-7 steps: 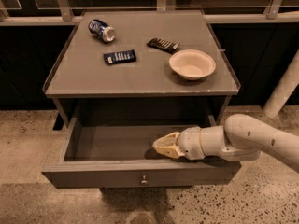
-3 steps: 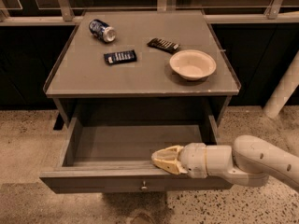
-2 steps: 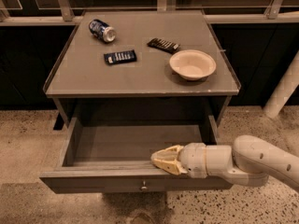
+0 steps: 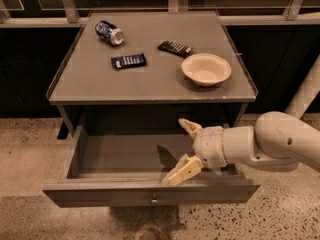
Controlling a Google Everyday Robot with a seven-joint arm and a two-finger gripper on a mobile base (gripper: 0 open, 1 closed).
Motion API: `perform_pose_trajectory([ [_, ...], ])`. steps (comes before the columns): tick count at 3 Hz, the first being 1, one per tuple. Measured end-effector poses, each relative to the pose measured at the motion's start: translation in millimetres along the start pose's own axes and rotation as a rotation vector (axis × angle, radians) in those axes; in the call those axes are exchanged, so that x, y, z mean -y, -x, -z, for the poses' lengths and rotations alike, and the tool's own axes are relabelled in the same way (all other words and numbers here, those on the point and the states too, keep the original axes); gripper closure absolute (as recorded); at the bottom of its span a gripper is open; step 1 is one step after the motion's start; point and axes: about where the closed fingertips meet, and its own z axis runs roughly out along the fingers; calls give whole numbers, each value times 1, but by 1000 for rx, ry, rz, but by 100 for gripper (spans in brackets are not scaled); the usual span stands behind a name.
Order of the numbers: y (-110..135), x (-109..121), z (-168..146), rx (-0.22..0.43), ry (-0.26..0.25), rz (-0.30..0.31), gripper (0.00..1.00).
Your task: Open top drawer
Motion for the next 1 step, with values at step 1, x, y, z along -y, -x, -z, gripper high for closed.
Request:
perform_pose_trajectory([
  [1, 0, 0, 0, 0, 0, 0, 0],
])
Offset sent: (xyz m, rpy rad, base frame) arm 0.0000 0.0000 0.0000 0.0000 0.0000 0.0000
